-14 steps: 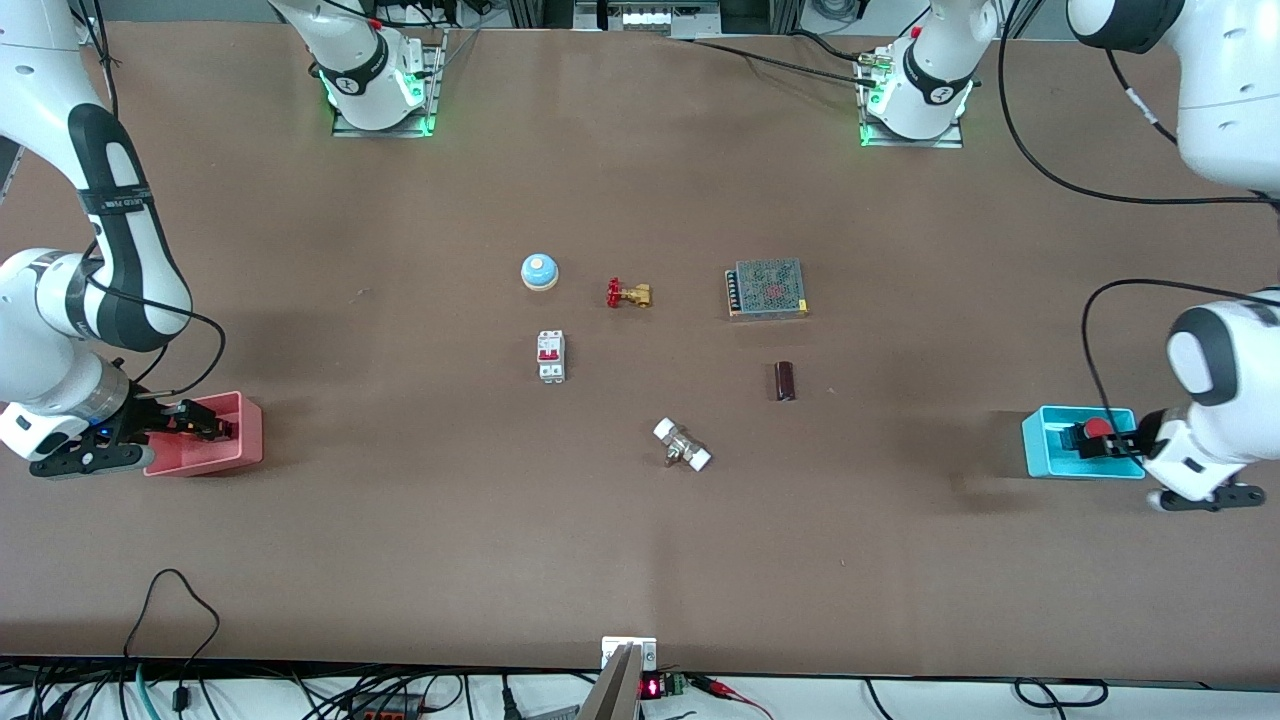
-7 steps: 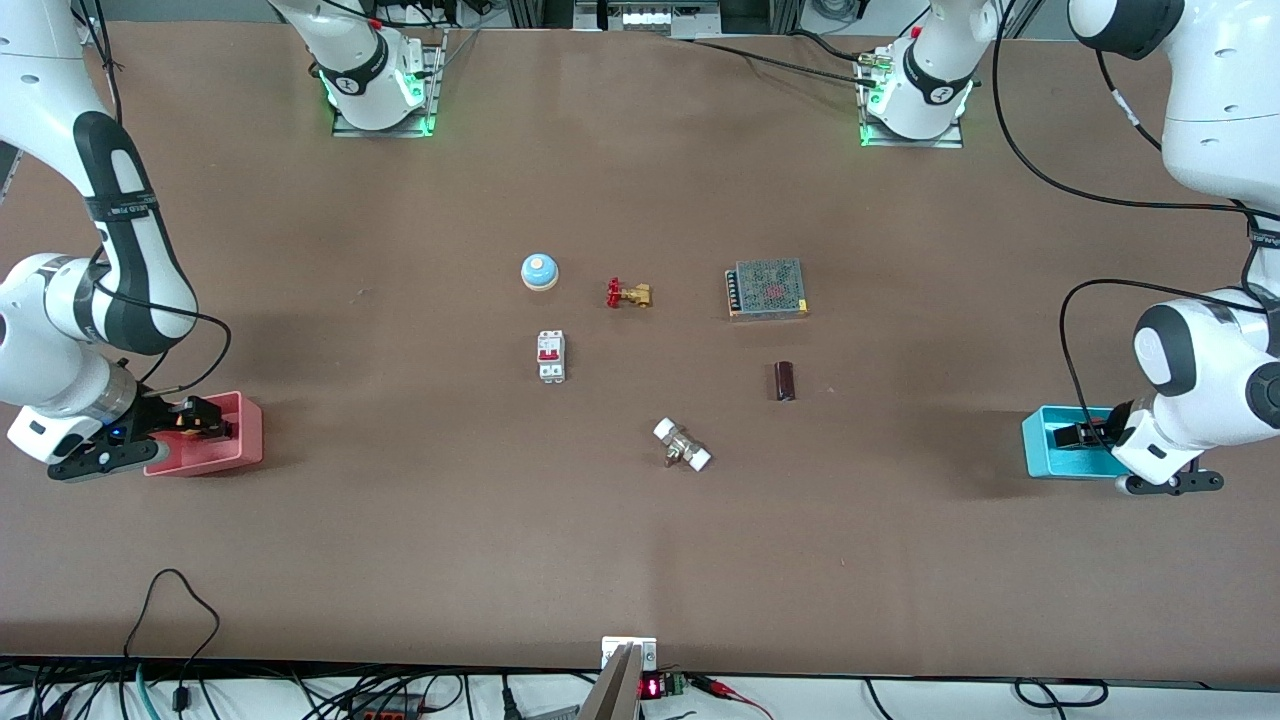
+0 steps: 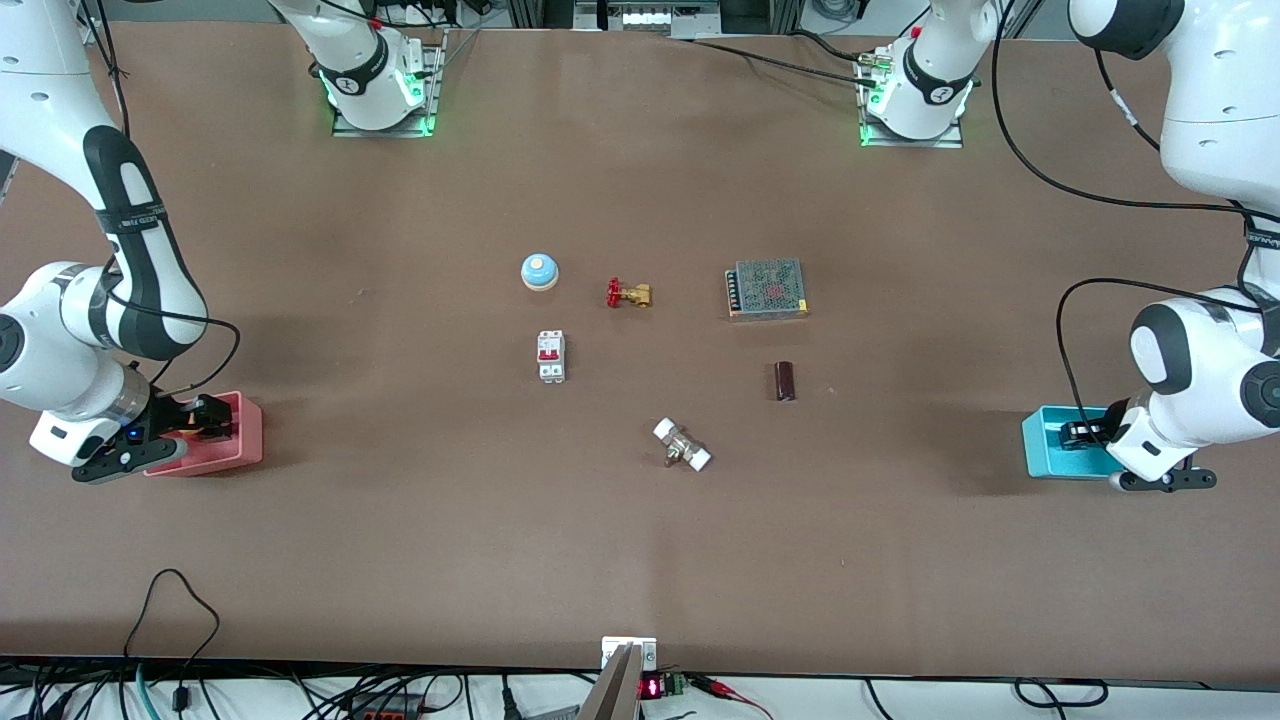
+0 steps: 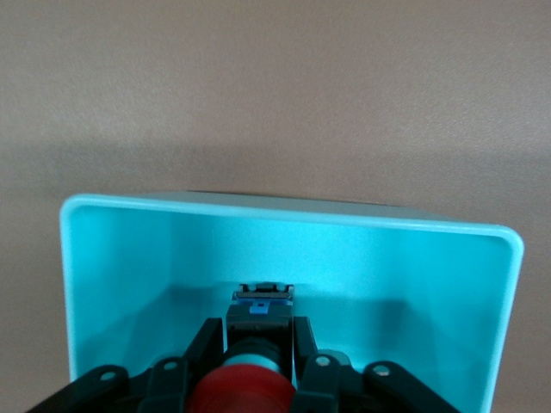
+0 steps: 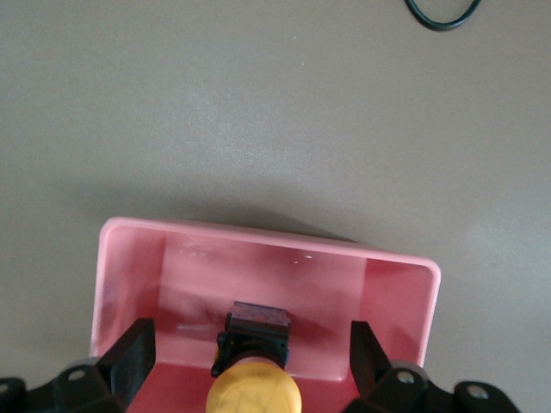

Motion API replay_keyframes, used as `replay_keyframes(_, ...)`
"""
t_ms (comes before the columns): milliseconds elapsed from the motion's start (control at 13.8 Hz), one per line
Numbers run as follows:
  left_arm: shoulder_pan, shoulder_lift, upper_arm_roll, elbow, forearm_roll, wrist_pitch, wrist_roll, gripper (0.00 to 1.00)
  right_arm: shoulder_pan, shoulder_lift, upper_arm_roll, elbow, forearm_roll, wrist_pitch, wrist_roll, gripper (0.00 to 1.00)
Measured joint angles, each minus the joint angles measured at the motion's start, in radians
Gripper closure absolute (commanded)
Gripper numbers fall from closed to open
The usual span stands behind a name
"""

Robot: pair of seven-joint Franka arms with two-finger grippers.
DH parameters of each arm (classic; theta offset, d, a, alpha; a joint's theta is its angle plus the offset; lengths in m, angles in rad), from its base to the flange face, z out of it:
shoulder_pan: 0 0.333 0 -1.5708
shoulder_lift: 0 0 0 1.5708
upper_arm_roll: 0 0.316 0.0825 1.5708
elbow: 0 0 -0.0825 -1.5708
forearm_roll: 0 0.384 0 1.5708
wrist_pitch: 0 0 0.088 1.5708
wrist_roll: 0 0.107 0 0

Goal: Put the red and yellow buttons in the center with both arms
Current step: 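Lift the yellow button with the right gripper while the left gripper lifts the red button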

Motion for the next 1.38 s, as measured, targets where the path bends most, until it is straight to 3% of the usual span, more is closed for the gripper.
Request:
replay_keyframes(217, 0.000, -0.012, 0.000, 0.015, 0.000, 0.003, 0.009, 0.60, -0.008, 0.000, 0.000, -0.006, 0.000, 0.000, -0.014, 0.00)
replay_keyframes(290, 0.000, -0.019, 0.000, 0.022, 0.000, -0.007, 0.009, 0.60, -0.010, 0.000, 0.000, -0.007, 0.000, 0.000, -0.015, 0.04)
replay_keyframes(652, -0.006, -0.063, -0.011, 0.182, 0.000, -0.295, 0.010, 0.60, -0.011, 0.000, 0.000, -0.013, 0.000, 0.000, -0.017, 0.36)
replay_keyframes(870, -0.043, -0.100, -0.028, 0.214, -0.003, -0.413, -0.013, 0.60, -0.011, 0.000, 0.000, -0.013, 0.000, 0.000, -0.019, 0.50)
replay_keyframes(1014, -0.073, -0.108, -0.062, 0.212, -0.005, -0.446, -0.061, 0.61, -0.011, 0.000, 0.001, -0.013, 0.000, 0.000, -0.020, 0.53)
replay_keyframes(1377, -0.091, -0.111, -0.232, 0.117, -0.006, -0.452, -0.312, 0.66, -0.010, 0.000, 0.002, -0.013, 0.000, 0.000, -0.022, 0.59)
